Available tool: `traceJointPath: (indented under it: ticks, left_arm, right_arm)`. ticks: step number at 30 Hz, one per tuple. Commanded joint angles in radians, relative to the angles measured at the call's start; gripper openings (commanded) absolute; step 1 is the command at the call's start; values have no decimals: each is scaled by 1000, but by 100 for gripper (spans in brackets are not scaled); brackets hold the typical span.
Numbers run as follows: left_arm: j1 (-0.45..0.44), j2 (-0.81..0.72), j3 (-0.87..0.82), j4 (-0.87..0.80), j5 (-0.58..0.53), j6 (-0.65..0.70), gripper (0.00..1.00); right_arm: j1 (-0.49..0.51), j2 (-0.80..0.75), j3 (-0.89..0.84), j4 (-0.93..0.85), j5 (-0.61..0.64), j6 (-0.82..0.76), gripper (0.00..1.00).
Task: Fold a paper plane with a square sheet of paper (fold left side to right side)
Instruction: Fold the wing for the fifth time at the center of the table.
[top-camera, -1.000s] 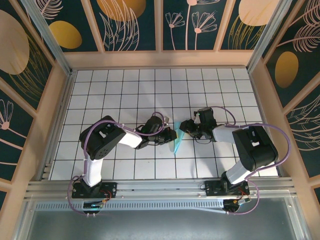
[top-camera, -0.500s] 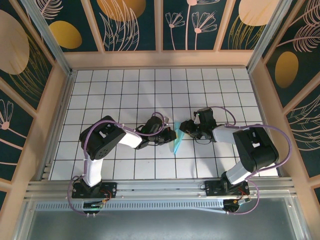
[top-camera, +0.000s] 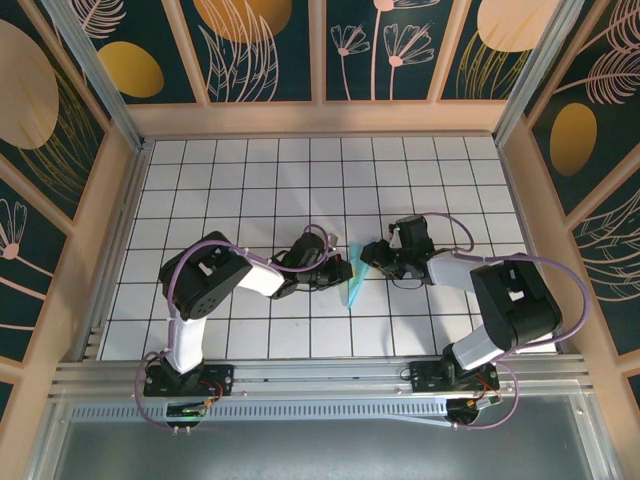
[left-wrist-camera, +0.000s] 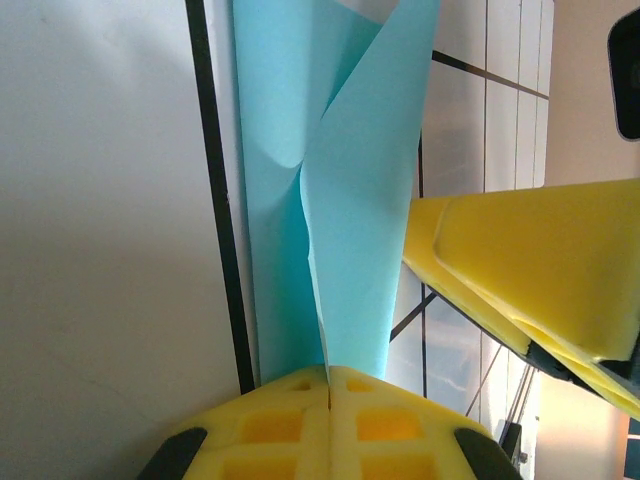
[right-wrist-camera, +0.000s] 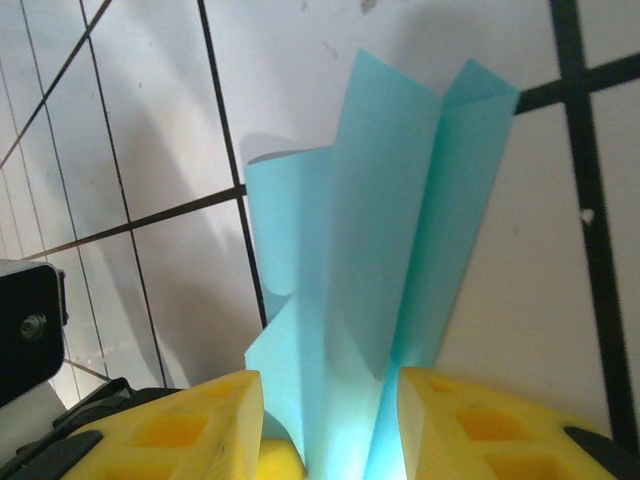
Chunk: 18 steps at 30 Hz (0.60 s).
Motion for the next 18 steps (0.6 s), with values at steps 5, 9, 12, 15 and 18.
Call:
traceJointPath:
  ticks: [5,9,12,15,18]
  left_arm:
    - [4,47,-19,-92,-64,34,2]
    - [4,49,-14,-95,-66,36,2]
    - [5,49,-13,-97,-67,37,2]
    - [5,49,-15,-99,-68,36,2]
    - [5,51,-15,-99,-68,37,2]
  right_arm:
    - [-24,-89,30,-67,14,-36,24]
    - [-22,-41,58,-49,-33,-36,4]
    - [-18,-2,77,-30,-49,-34,0]
    - [-10,30,94,-21,-51,-33,0]
    - [-6,59,99,-18,-50,-35,0]
